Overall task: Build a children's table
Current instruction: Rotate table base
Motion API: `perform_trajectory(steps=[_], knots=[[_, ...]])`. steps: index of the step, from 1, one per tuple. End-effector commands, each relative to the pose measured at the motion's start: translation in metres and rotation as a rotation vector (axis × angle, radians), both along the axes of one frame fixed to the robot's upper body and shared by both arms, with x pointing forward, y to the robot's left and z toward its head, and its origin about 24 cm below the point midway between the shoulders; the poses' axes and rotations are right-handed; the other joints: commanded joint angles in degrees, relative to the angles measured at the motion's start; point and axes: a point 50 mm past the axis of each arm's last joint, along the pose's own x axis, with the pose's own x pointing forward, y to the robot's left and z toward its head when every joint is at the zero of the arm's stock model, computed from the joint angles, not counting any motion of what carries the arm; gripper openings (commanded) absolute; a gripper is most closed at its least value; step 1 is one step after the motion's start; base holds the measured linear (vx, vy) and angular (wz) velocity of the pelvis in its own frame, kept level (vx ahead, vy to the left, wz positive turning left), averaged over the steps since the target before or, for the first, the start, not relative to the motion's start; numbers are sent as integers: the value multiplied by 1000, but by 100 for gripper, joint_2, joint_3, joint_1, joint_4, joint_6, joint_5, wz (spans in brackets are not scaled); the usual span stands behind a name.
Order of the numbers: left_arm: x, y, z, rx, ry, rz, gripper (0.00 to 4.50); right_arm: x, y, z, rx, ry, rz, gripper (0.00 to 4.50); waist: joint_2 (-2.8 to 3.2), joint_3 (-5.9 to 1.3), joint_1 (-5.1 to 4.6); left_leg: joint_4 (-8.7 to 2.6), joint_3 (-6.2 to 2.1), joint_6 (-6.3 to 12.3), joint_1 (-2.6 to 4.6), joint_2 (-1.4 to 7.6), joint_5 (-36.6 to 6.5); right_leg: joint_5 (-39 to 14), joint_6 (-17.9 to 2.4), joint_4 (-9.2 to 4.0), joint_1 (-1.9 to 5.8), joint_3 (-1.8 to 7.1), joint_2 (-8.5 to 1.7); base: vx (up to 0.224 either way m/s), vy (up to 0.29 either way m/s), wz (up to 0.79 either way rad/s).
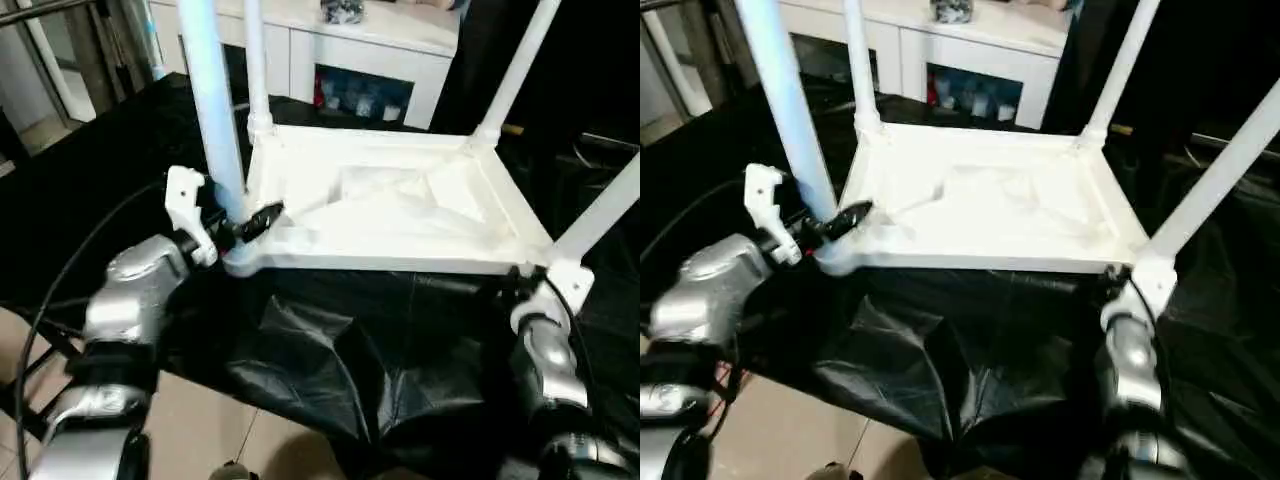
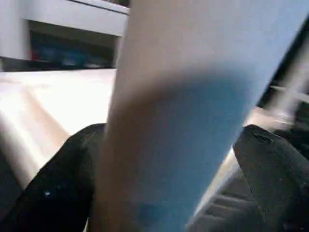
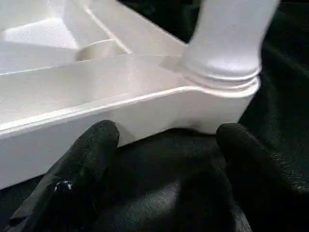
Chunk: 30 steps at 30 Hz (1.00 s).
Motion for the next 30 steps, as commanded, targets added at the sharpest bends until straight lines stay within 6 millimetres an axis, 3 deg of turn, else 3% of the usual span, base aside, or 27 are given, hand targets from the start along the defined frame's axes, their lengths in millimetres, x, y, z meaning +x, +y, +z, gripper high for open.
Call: perform_trajectory(steps=[1,5,7,8,12,14,17,18,20,23,24,25,29,30], knots=[[-14,-8,3,-3,24,-162,447,5,1,1,-5,38,38,373,38,-404,18,-382,8,-12,98,89,-1233,-430,-1143,-348,293,226,-310,0,0,0],[-40,-8,5,-21,89,-315,447,15,8,7,0,36,102,373,42,-367,3,-393,30,-67,124,85,-1449,-810,-1105,-391,253,237,-296,0,0,0],[-53,-10,5,-19,126,-389,447,20,13,10,9,27,145,373,-17,-358,-2,-404,27,-100,123,92,-1534,-1059,-1042,-398,254,239,-303,0,0,0],[-57,-12,6,-22,139,-414,447,22,16,11,14,21,164,373,5,-351,-15,-415,20,-117,116,94,-1551,-1132,-1009,-404,253,243,-301,0,0,0],[-76,-30,10,-78,188,-539,447,35,43,17,34,11,346,373,5,-360,-45,-403,27,-122,118,93,-1505,-1011,-1053,-386,251,247,-286,0,0,0],[-77,-34,10,-87,193,-556,447,37,50,18,33,12,385,373,-5,-362,-77,-398,30,-111,98,82,-1402,-916,-1081,-378,269,248,-281,0,0,0],[-79,-49,12,-125,203,-605,447,46,81,23,50,4,556,373,-10,-370,-138,-393,26,-88,64,71,-1284,-821,-1112,-367,301,249,-283,0,0,0],[-79,-53,12,-133,205,-617,447,47,89,24,56,2,596,373,-34,-370,-144,-392,25,-87,69,78,-1262,-830,-1094,-376,304,248,-281,0,0,0],[-78,-61,13,-140,211,-632,447,49,100,25,66,10,659,373,-14,-378,-169,-385,25,-69,88,82,-1232,-786,-1141,-362,295,252,-283,0,0,0],[-72,-82,15,-133,205,-675,447,50,120,26,74,16,781,373,-32,-382,-168,-378,28,-19,88,91,-1132,-614,-1214,-352,307,256,-292,0,0,0],[-72,-82,15,-133,205,-675,447,50,120,26,74,16,781,373,-36,-385,-171,-376,29,-9,89,92,-1100,-563,-1234,-348,306,256,-288,0,0,0],[-69,-89,16,-131,200,-685,447,50,123,26,74,19,791,373,-85,-390,-173,-374,35,20,78,89,-968,-393,-1285,-332,322,251,-283,0,0,0],[-61,-106,16,-124,185,-689,447,50,123,25,74,22,798,373,-39,-390,-114,-361,39,39,113,95,-974,-419,-1284,-340,311,263,-303,0,0,0],[-58,-110,15,-119,176,-681,447,50,123,24,75,23,795,373,-51,-389,-110,-364,40,36,102,92,-971,-431,-1276,-346,318,262,-300,0,0,0]])
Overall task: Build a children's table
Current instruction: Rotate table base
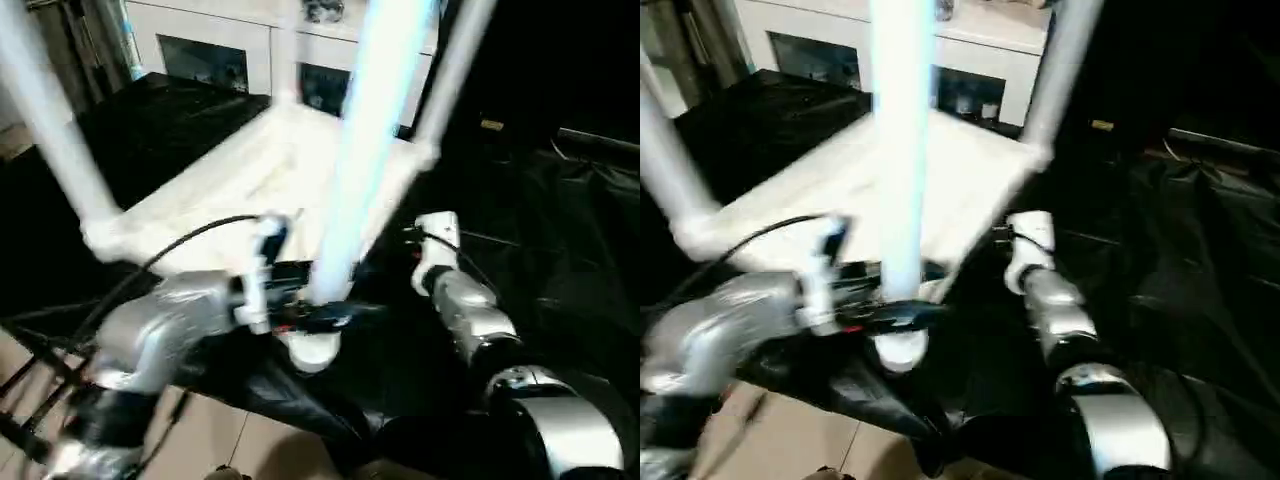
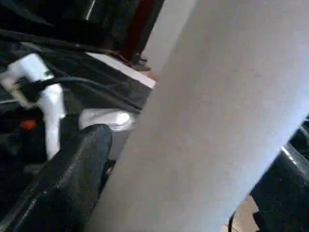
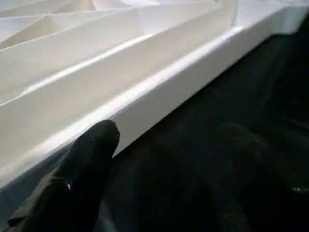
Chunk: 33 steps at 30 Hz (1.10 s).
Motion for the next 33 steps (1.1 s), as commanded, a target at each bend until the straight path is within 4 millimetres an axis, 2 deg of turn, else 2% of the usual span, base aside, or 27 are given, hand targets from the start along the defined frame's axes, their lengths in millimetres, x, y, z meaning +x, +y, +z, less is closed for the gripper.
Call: perform_trajectory(steps=[1,3,6,7,9,10,12,13,15,16,18,20,23,24,26,27,28,29,31,33], knots=[[9,-16,-3,37,-47,38,447,2,0,2,-6,0,15,373,48,-395,57,-368,21,8,103,93,-1003,-458,-1254,-356,318,253,-306,0,0,0],[12,-21,-3,40,-63,57,447,2,-2,2,-12,-1,11,373,43,-398,76,-370,21,-6,112,96,-1076,-503,-1212,-386,317,255,-305,0,0,0],[25,-34,-5,56,-127,145,447,1,-10,1,-18,-3,-12,373,77,-408,110,-369,8,-26,106,97,-1091,-441,-1200,-386,329,250,-306,0,0,0],[29,-36,-6,77,-148,183,447,1,-13,1,-24,-6,-19,373,56,-425,139,-361,8,-16,106,104,-1047,-325,-1227,-362,342,250,-316,0,0,0],[36,-39,-8,105,-215,253,447,0,-19,1,-30,-15,-38,373,78,-418,152,-360,6,12,109,97,-1070,-316,-1220,-392,331,244,-297,0,0,0],[40,-39,-9,129,-243,293,447,0,-23,2,-29,-18,-51,373,73,-422,159,-357,2,21,98,98,-1067,-265,-1215,-382,353,245,-303,0,0,0],[45,-33,-11,137,-292,346,447,-1,-35,3,-28,-35,-72,373,80,-417,165,-361,-2,41,100,94,-1154,-423,-1197,-407,348,238,-313,0,0,0],[44,-30,-11,130,-285,341,447,-2,-38,4,-24,-41,-69,373,57,-420,166,-358,-4,30,86,92,-1147,-469,-1181,-399,368,236,-316,0,0,0],[39,-23,-12,126,-268,273,447,-3,-42,6,-17,-50,-51,373,69,-426,175,-355,-4,33,99,96,-1139,-464,-1198,-391,353,237,-317,0,0,0],[35,-18,-14,146,-271,227,447,-4,-45,8,-14,-55,-27,373,56,-428,166,-355,-6,52,87,93,-1129,-468,-1222,-383,359,233,-315,0,0,0],[26,-5,-24,221,-286,143,447,-7,-52,11,-22,-67,36,373,73,-428,159,-355,-6,130,88,101,-1072,-390,-1258,-373,344,235,-303,0,0,0],[24,0,-29,248,-284,123,447,-9,-54,11,-26,-66,63,373,98,-427,167,-351,3,135,125,105,-1096,-356,-1335,-376,318,232,-290,0,0,0],[20,16,-41,321,-287,49,447,-15,-60,16,-49,-70,206,373,93,-398,176,-380,-1,98,135,124,-1361,-693,-1340,-407,303,237,-309,0,0,0],[24,24,-45,360,-287,43,430,-21,-64,21,-74,-72,320,373,99,-386,203,-383,-2,124,137,109,-1416,-772,-1274,-444,312,235,-288,0,0,0],[28,27,-47,386,-295,55,412,-25,-65,23,-84,-65,369,373,97,-398,246,-384,-8,122,144,120,-1392,-726,-1186,-425,322,241,-292,0,0,0],[34,32,-51,453,-331,66,406,-33,-67,27,-106,-49,475,373,83,-395,245,-391,-12,120,128,116,-1359,-714,-1185,-424,333,240,-295,0,0,0],[36,33,-52,476,-343,63,406,-36,-68,28,-113,-45,511,373,60,-389,289,-382,0,155,143,118,-1371,-769,-1126,-451,325,241,-289,0,0,0],[37,34,-53,482,-344,62,393,-37,-68,29,-116,-43,521,373,63,-400,306,-385,-16,142,115,123,-1297,-765,-1118,-426,347,240,-318,0,0,0],[49,39,-57,578,-371,33,376,-51,-72,37,-172,-3,691,373,37,-398,343,-367,-6,210,136,116,-1291,-831,-1067,-450,329,240,-306,0,0,0],[50,40,-57,590,-375,17,367,-53,-73,38,-181,6,713,373,39,-399,360,-375,-20,200,114,130,-1251,-865,-1063,-443,334,240,-345,0,0,0]])
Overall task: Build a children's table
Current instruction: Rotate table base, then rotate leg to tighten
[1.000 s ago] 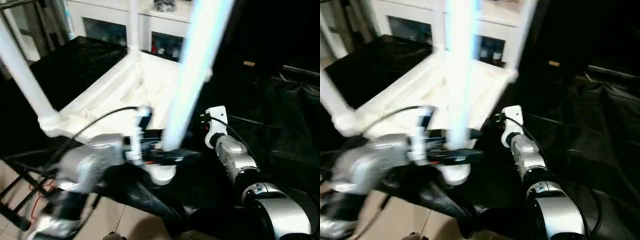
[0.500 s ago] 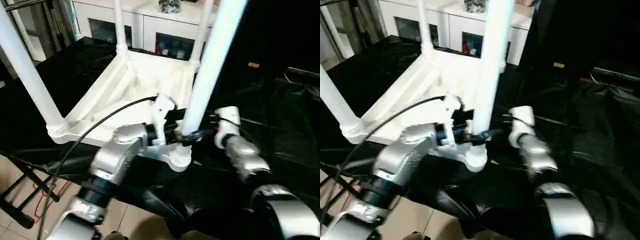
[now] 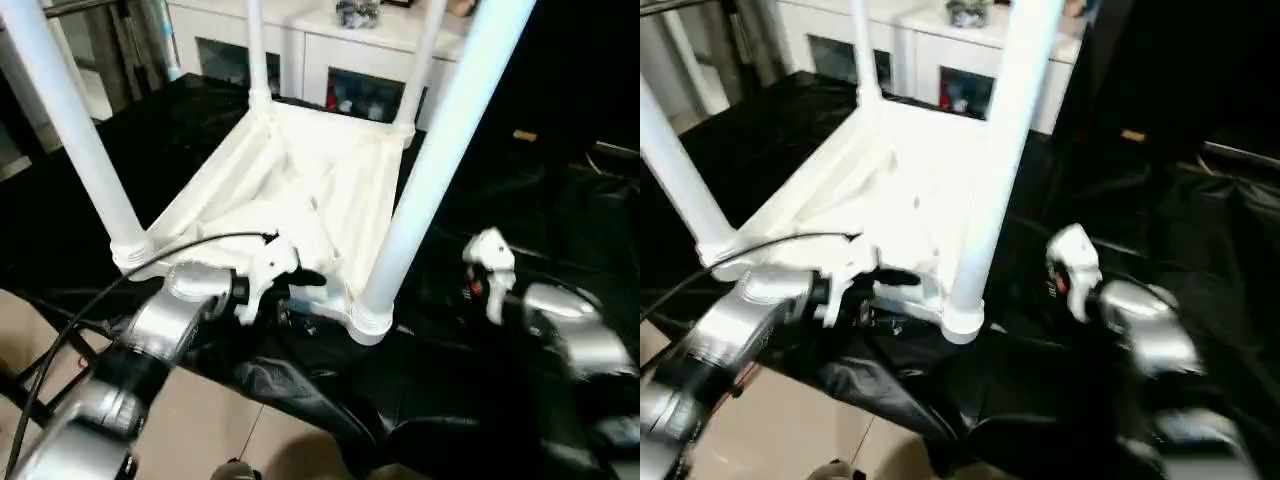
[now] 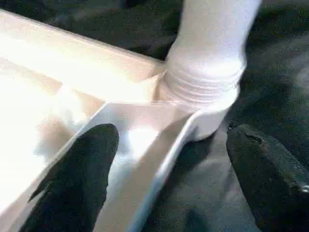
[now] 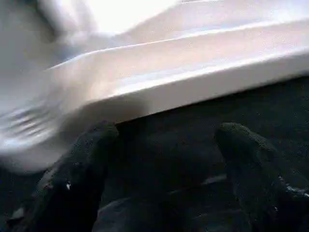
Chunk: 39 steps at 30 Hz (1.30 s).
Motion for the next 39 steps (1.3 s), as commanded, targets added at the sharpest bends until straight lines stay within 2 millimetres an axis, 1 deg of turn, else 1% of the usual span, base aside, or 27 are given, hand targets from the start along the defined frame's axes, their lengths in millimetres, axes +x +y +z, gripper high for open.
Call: perform_trajectory(steps=[1,2,3,4,5,6,7,8,9,10,11,13,15,16,17,18,19,21,22,23,24,29,30,32,35,36,39], knots=[[4,-2,1,52,-10,-71,347,-8,-2,9,-34,28,96,373,-18,-400,32,-382,-18,184,80,131,-1237,-882,-1116,-429,314,238,-358,0,0,0],[6,-3,2,52,-6,-85,335,-11,-3,11,-46,39,124,373,-22,-396,52,-371,-5,212,98,116,-1227,-937,-1095,-458,311,236,-328,0,0,0],[8,-3,4,49,1,-95,335,-14,-3,13,-54,49,146,373,-28,-392,55,-369,-7,236,86,120,-1187,-879,-1095,-450,316,244,-332,0,0,0],[9,-4,5,44,7,-101,330,-15,-3,14,-58,55,158,373,3,-402,70,-364,-8,258,87,130,-1152,-787,-1144,-431,310,243,-343,0,0,0],[9,-4,5,44,7,-101,324,-15,-3,14,-58,55,158,373,-16,-406,71,-364,-12,246,81,136,-1149,-740,-1207,-418,312,233,-357,0,0,0],[11,-4,5,53,22,-136,299,-21,-3,19,-60,77,196,373,-6,-383,83,-362,4,279,90,111,-1179,-803,-1202,-476,304,232,-323,0,0,0],[12,-3,5,66,32,-159,290,-24,-2,21,-58,91,217,373,29,-397,100,-365,-17,255,92,141,-1217,-784,-1244,-433,304,235,-359,0,0,0],[12,-3,4,68,35,-164,285,-25,-2,22,-57,94,221,373,6,-392,98,-369,-7,270,90,127,-1229,-839,-1216,-466,308,231,-344,0,0,0],[12,-3,4,68,35,-164,285,-25,-2,22,-57,94,221,373,4,-403,115,-363,-11,249,106,142,-1254,-834,-1226,-449,310,232,-358,0,0,0],[13,-1,3,113,59,-209,277,-32,0,26,-64,116,273,373,56,-389,120,-373,-17,245,116,134,-1317,-903,-1211,-485,297,231,-342,0,0,0],[13,-1,3,113,59,-209,265,-32,0,26,-64,116,273,373,37,-398,127,-365,-15,241,120,143,-1337,-882,-1202,-470,307,239,-347,0,0,0],[15,1,2,137,75,-229,252,-36,1,29,-74,132,296,373,36,-401,155,-372,-23,205,115,149,-1341,-861,-1230,-460,305,235,-367,0,0,0],[17,1,2,149,79,-229,236,-38,1,30,-77,144,306,373,71,-403,170,-379,-35,146,118,159,-1395,-825,-1292,-448,304,234,-377,0,0,0],[18,1,2,156,79,-228,209,-39,1,30,-79,149,308,373,52,-405,173,-375,-36,141,126,157,-1406,-793,-1294,-449,312,233,-370,0,0,0],[19,1,1,165,79,-226,209,-41,2,31,-80,155,311,373,71,-399,172,-376,-36,153,119,149,-1394,-769,-1298,-457,312,235,-363,0,0,0],[20,0,1,171,79,-225,202,-42,2,31,-81,159,313,373,49,-406,177,-368,-34,157,114,144,-1363,-715,-1288,-451,326,236,-368,0,0,0],[22,-1,1,180,70,-221,202,-43,2,31,-82,165,314,373,71,-410,181,-371,-44,151,115,153,-1348,-673,-1304,-439,327,236,-378,0,0,0],[23,-2,2,186,61,-218,188,-44,3,31,-84,169,314,373,57,-407,189,-366,-41,156,112,150,-1362,-670,-1325,-449,328,232,-387,0,0,0],[24,-2,2,190,50,-212,174,-44,3,30,-85,170,313,373,76,-405,182,-365,-40,131,119,148,-1429,-704,-1352,-459,326,228,-379,0,0,0],[26,-3,3,195,41,-210,174,-45,3,31,-86,174,311,373,69,-404,182,-368,-44,127,115,148,-1437,-722,-1356,-458,332,227,-384,0,0,0],[26,-3,3,195,41,-210,156,-45,3,31,-86,174,311,373,68,-396,184,-369,-39,137,114,141,-1446,-775,-1340,-475,327,227,-377,0,0,0],[30,-5,4,222,22,-194,123,-48,4,29,-92,184,303,373,82,-391,187,-380,-57,108,124,151,-1499,-876,-1294,-475,338,228,-388,0,0,0],[30,-5,4,222,22,-194,104,-48,4,29,-92,184,303,373,102,-385,182,-383,-57,87,134,146,-1576,-1032,-1285,-499,335,228,-395,0,0,0],[30,-4,4,228,40,-197,96,-50,4,28,-95,190,298,373,103,-384,193,-388,-58,76,143,151,-1575,-1111,-1279,-511,331,232,-397,0,0,0],[30,-2,3,226,87,-196,75,-50,4,27,-96,195,297,373,108,-398,201,-389,-64,86,131,159,-1440,-834,-1331,-477,347,231,-393,0,0,0],[30,0,0,223,149,-168,75,-50,5,27,-96,198,297,373,106,-401,198,-384,-64,100,120,155,-1388,-671,-1382,-459,354,228,-392,0,0,0],[30,1,0,225,167,-152,52,-50,6,27,-96,198,297,373,73,-391,169,-374,-56,153,107,141,-1350,-712,-1419,-460,370,224,-403,0,0,0]])
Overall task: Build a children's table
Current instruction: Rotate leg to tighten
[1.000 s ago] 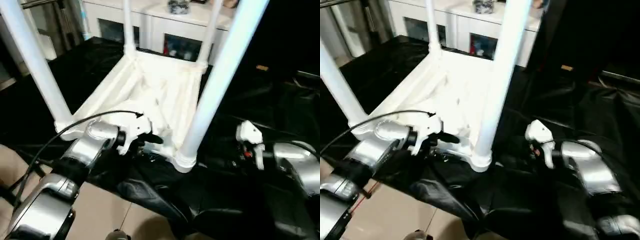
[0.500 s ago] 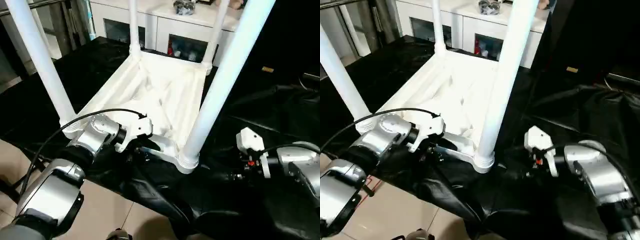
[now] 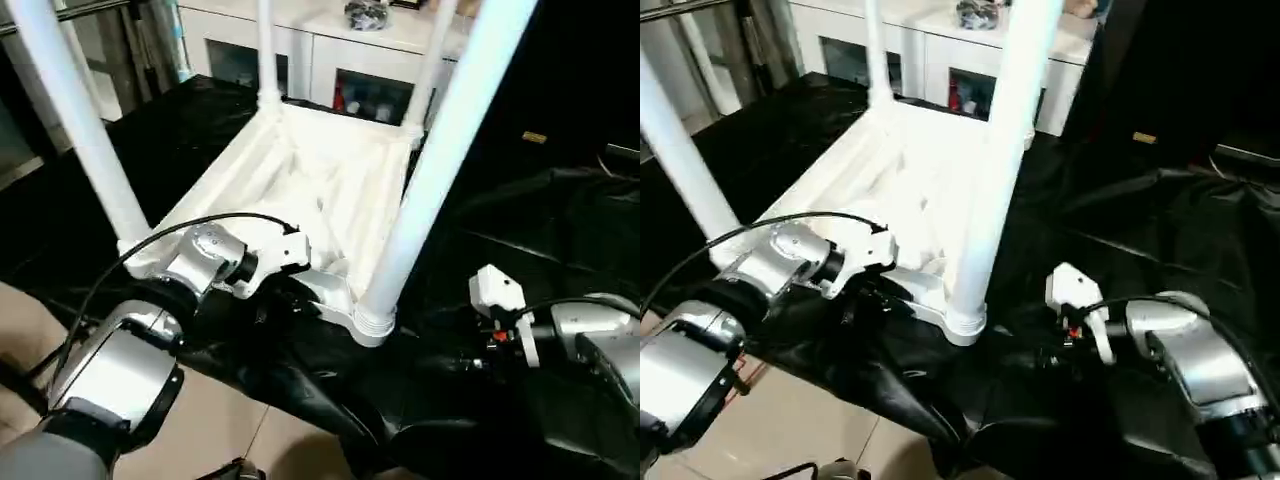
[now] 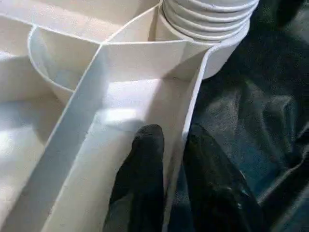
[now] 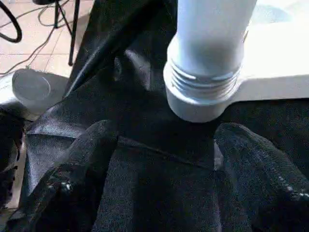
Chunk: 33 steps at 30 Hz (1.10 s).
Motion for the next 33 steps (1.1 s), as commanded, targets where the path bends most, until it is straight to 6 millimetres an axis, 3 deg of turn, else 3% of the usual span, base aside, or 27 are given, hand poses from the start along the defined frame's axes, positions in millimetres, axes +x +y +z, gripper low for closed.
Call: perform_trajectory(steps=[1,2,4,6,9,10,13,14,16,20,21,22,23,26,30,33], knots=[[-1,7,-5,8,60,69,46,0,0,4,-9,-12,5,373,-1,-400,33,-367,-43,166,80,140,-1330,-754,-1405,-452,332,235,-401,0,0,0],[-3,9,-10,14,90,96,38,0,2,3,-9,-11,6,373,-46,-396,31,-367,-39,181,79,139,-1319,-789,-1394,-458,332,233,-400,0,0,0],[-3,9,-12,18,99,106,25,1,2,2,-9,-11,7,373,-20,-377,27,-377,-45,177,81,132,-1389,-1117,-1325,-494,327,230,-410,0,0,0],[-4,9,-14,15,103,117,21,1,3,2,-10,-13,7,373,-35,-378,23,-382,-52,171,75,135,-1385,-1221,-1277,-498,332,231,-416,0,0,0],[-4,5,-26,-33,91,292,12,15,8,-5,-38,-106,-87,373,-34,-345,-38,-407,-59,89,88,135,-1553,-1511,-1246,-523,290,219,-427,0,0,0],[-5,2,-29,-57,85,332,9,20,10,-7,-39,-132,-120,373,-93,-344,-73,-390,-54,64,106,110,-1647,-1996,-1132,-565,291,209,-428,0,0,0],[-5,-4,-30,-85,38,356,5,23,14,-9,-20,-142,-151,373,-64,-339,-112,-419,-76,117,96,121,-1635,-2385,-921,-610,279,203,-430,0,0,0],[-6,-6,-30,-92,20,350,5,25,15,-10,-20,-156,-159,373,-83,-331,-130,-417,-68,137,90,113,-1658,-2441,-894,-628,270,201,-418,0,0,0],[-11,-12,-29,-122,-14,314,1,29,18,-11,-20,-190,-181,373,-88,-347,-156,-420,-73,148,70,114,-1610,-2395,-849,-615,276,202,-422,0,0,0],[-19,-19,-28,-149,-57,245,0,40,21,-14,-17,-239,-252,389,-97,-377,-225,-417,-59,196,52,135,-1384,-1885,-979,-554,258,221,-418,0,0,0],[-22,-20,-27,-154,-74,215,0,44,22,-14,-14,-257,-278,389,-77,-372,-238,-425,-58,190,56,132,-1382,-1843,-1005,-557,251,216,-407,0,0,0],[-27,-22,-28,-153,-65,199,0,50,25,-12,12,-278,-326,402,-109,-388,-246,-410,-45,185,78,140,-1354,-1727,-1058,-542,239,223,-420,0,0,0],[-27,-22,-28,-153,-65,199,0,50,25,-12,12,-278,-326,416,-78,-401,-231,-408,-34,190,75,128,-1261,-1578,-1070,-534,246,228,-403,0,0,0],[-34,-21,-32,-133,-30,166,0,56,34,-8,66,-302,-336,433,-73,-406,-209,-406,-20,243,88,143,-1179,-1104,-1153,-475,232,239,-375,0,0,0],[-37,-15,-36,-77,-44,153,0,62,53,-9,83,-317,-319,443,-75,-400,-191,-426,-22,198,88,144,-1219,-1065,-1152,-468,241,239,-384,0,0,0],[-37,-14,-33,-89,-53,162,0,64,58,-14,78,-304,-298,443,-87,-376,-219,-446,-22,98,89,132,-1467,-1509,-1029,-521,233,241,-393,0,0,0]])
